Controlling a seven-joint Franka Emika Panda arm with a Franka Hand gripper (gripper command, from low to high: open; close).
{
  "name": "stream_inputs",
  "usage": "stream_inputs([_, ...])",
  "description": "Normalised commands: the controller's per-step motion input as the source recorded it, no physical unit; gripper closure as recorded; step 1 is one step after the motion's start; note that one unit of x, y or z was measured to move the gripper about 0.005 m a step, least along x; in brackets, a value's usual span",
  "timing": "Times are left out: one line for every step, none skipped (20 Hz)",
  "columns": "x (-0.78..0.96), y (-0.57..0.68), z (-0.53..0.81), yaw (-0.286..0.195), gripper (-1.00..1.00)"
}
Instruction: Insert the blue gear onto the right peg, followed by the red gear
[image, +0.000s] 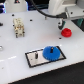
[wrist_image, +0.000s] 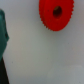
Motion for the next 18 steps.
stream_inputs([-0.07,-0.06,-0.40,0.000,-1.00])
stream_inputs([-0.08,-0.08,-0.37,0.000,-1.00])
stream_inputs([-0.07,-0.11,-0.32,0.000,-1.00])
stream_inputs([-0.07,-0.15,-0.29,0.000,-1.00])
stream_inputs([-0.06,-0.17,-0.27,0.000,-1.00])
stream_inputs([-0.02,-0.17,-0.27,0.000,-1.00])
stream_inputs([-0.03,-0.18,-0.25,0.000,-1.00])
stream_inputs([-0.05,-0.18,-0.23,0.000,-1.00])
stream_inputs([-0.08,-0.14,-0.20,0.000,-1.00])
stream_inputs([-0.13,-0.06,-0.22,0.000,1.00])
stream_inputs([-0.18,-0.03,-0.22,0.000,1.00])
stream_inputs([-0.20,-0.02,-0.18,0.000,1.00])
stream_inputs([-0.20,-0.01,-0.14,0.000,1.00])
stream_inputs([-0.19,0.00,-0.10,0.000,1.00])
stream_inputs([-0.18,0.00,-0.07,0.000,1.00])
stream_inputs([-0.22,0.01,-0.06,0.000,1.00])
stream_inputs([-0.19,0.00,-0.05,0.000,1.00])
stream_inputs([-0.17,0.00,-0.04,0.000,1.00])
